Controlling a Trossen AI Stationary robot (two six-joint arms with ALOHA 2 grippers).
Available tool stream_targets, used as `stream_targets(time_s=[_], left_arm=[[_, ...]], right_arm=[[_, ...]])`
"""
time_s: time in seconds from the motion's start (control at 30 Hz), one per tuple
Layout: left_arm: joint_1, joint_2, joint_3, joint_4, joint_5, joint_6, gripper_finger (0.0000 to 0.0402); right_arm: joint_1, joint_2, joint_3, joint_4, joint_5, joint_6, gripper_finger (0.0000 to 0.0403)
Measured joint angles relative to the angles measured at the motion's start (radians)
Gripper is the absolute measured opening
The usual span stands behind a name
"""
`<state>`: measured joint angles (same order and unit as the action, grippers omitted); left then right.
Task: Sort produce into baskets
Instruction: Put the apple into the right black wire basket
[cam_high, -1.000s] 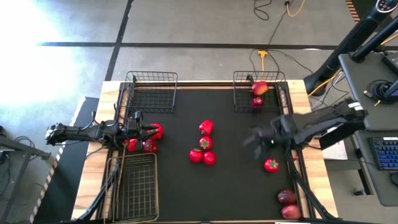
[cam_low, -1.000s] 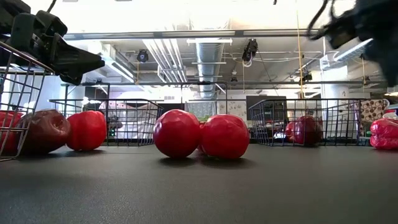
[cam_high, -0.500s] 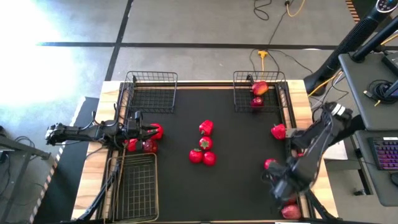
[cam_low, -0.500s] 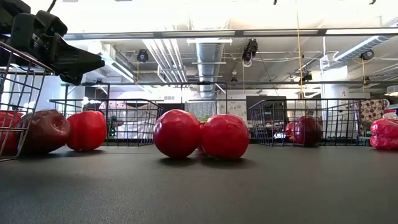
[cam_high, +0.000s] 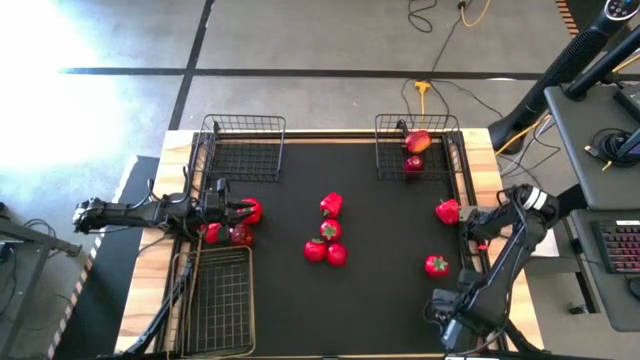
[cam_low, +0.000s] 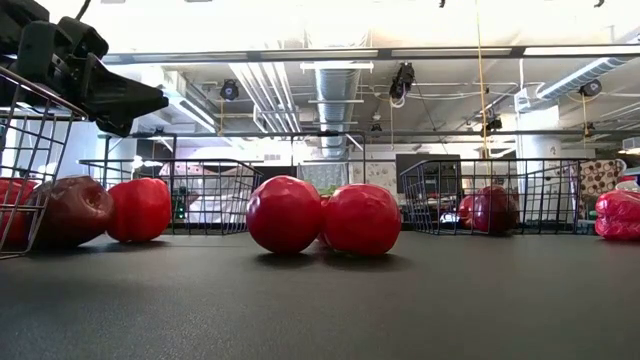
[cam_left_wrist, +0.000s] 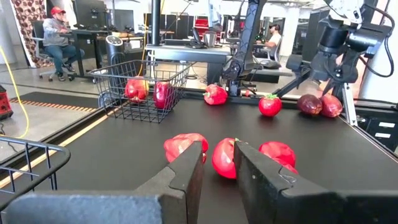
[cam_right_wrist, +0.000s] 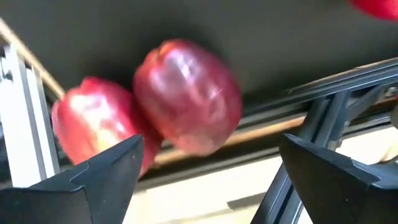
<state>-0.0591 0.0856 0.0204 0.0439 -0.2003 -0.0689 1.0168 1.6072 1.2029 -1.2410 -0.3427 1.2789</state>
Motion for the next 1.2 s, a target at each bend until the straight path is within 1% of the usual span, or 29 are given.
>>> stream_targets(time_s=[0.13, 0.33, 0.53, 0.87, 0.97, 1.13, 1.2], left_arm=[[0.0, 0.0, 0.0, 0.0, 0.0, 0.0, 0.0077], [0.0, 0.0, 0.0, 0.0, 0.0, 0.0, 0.0077], [0.0, 0.0, 0.0, 0.0, 0.0, 0.0, 0.0077], [0.0, 0.0, 0.0, 0.0, 0.0, 0.0, 0.0077], [0.0, 0.0, 0.0, 0.0, 0.0, 0.0, 0.0077], [0.0, 0.0, 0.0, 0.0, 0.0, 0.0, 0.0077], [0.0, 0.0, 0.0, 0.0, 0.0, 0.0, 0.0077]], right_arm=[[0.0, 0.028, 0.0, 0.0, -0.056, -0.088, 0.0366], [0.0, 0.036, -0.005, 0.006, -0.058, -0.143, 0.0366], [-0.001, 0.053, -0.027, 0.049, -0.055, -0.199, 0.0366], [-0.001, 0.11, -0.085, 0.063, -0.049, -0.197, 0.0366], [-0.001, 0.122, -0.109, 0.085, -0.029, -0.203, 0.0366], [-0.002, 0.137, -0.117, 0.102, 0.05, -0.217, 0.0366], [-0.003, 0.138, -0.118, 0.102, 0.059, -0.22, 0.0366]])
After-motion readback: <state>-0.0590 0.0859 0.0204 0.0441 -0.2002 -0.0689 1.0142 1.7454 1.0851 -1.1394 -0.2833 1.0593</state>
